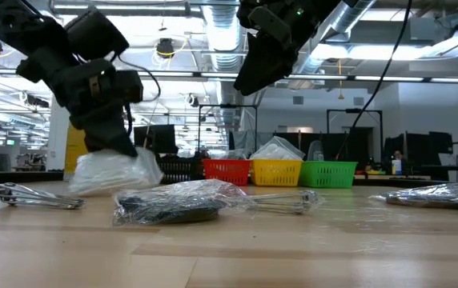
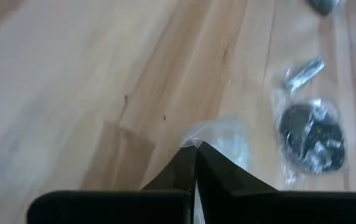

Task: Pick & Place Travel size toiletries
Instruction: Put the cotton pack into the yellow bin

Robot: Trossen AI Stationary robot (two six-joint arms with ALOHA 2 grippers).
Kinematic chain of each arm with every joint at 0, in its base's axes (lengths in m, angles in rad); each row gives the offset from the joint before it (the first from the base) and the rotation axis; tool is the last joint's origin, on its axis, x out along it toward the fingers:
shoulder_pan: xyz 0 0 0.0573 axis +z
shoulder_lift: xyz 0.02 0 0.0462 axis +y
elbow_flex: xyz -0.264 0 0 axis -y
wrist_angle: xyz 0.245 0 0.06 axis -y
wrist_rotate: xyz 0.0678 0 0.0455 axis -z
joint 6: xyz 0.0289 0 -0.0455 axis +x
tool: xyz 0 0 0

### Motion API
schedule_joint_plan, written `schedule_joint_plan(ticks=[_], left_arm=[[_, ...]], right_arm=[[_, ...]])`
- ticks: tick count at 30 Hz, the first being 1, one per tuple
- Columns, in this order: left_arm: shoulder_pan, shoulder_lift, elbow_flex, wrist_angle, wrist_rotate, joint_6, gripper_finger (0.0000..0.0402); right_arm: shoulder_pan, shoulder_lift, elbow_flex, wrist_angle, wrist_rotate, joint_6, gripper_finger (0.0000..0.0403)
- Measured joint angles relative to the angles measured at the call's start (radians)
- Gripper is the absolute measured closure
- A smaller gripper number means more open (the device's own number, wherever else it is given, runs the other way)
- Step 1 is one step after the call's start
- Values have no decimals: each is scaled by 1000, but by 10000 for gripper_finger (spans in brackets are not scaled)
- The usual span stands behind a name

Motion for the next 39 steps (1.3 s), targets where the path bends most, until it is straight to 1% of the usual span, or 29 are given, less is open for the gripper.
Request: schedule_joint_plan(ticks=[5,12,16,22,28,30,39], left_arm=[[-14,-79,0,13,-84,5,401],[-23,-164,2,125,-164,53,401],[-23,-173,2,183,-217,87,401],[-22,-173,2,266,-330,129,401],[-22,-173,2,386,-343,163,401],[-22,-173,2,394,-359,167,401],[-22,-173,2,463,-364,185,401]], right_arm=[[0,0,0,2,0,0,182],[0,0,0,8,0,0,182],[0,0,0,33,0,0,182],[0,0,0,83,0,-1,182],[0,0,0,120,0,-3,182],[0,0,0,126,0,-3,182],[-8,0,0,196,0,-3,182]])
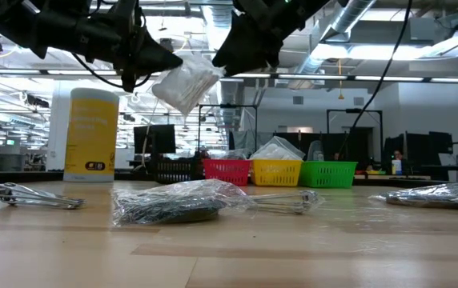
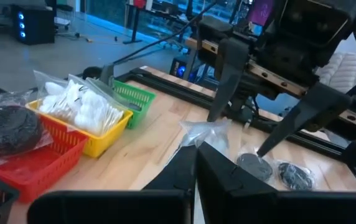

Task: Pick & Place Travel size toiletries
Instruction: Put the cotton pack into the yellow bin

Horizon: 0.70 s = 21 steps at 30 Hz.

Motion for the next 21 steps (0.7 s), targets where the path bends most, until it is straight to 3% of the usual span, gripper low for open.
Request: schedule_joint_plan(ticks=[13,17,21], left_arm=[[0,0,0,64,1,40,401],[0,0,0,60,1,49,401],[0,0,0,59,2,51,401]], right_arm=[[-34,70,3,150,0,1,191],[-39,86,1,159,0,-1,239],[-42,79,1,166,0,-16,326]])
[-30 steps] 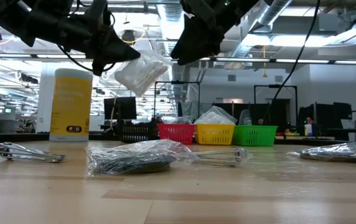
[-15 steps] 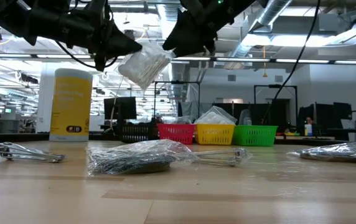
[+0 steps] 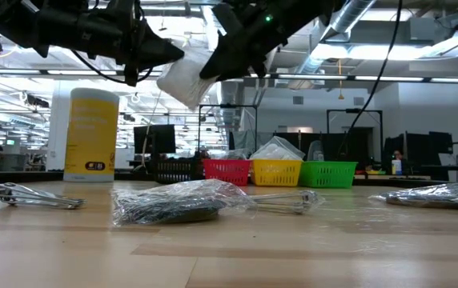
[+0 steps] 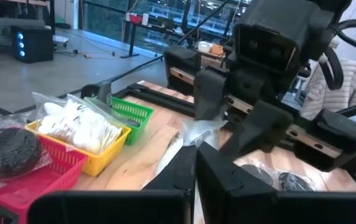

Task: Pick & Place Travel size toiletries
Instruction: Put the cotton pack into the yellow bin

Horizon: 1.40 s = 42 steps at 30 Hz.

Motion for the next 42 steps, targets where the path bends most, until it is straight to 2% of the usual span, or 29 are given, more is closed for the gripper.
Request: schedule_joint_plan(ticks=[2,4,7,13,27,42], left_arm=[[0,0,0,0,3,1,401],[0,0,0,0,3,1,401],[0,0,0,0,3,1,399],[0,0,0,-1,1,1,388],[1,0,0,-7,-38,79,338],[1,0,0,-14,-38,79,325]], right_arm=[[0,-4,0,5,0,-4,374],[1,-4,0,4,0,-19,386],[1,-4,0,3,-1,-19,377],[-3,-4,0,-1,0,-29,392],[-70,-18,1,-103,3,-2,396],[-189,-33,0,-351,6,20,396]])
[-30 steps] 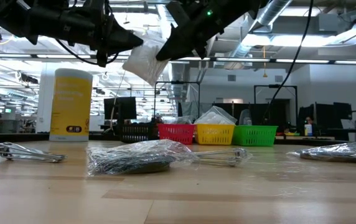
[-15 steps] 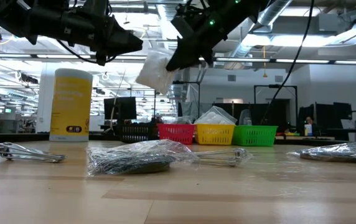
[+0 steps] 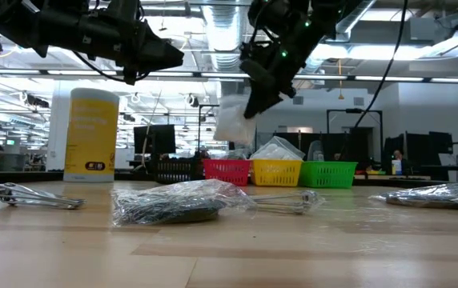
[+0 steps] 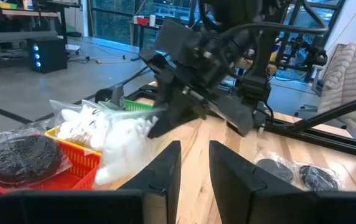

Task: Pick & Place Travel size toiletries
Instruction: Put the cotton pack into the yellow bin

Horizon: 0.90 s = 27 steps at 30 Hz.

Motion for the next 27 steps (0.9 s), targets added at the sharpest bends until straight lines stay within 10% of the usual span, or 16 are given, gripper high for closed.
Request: schedule_joint_plan(ticks=[27], left_arm=[[0,0,0,-11,0,-1,325]], right_arm=[[-189,-6,0,-197,-3,-4,396]])
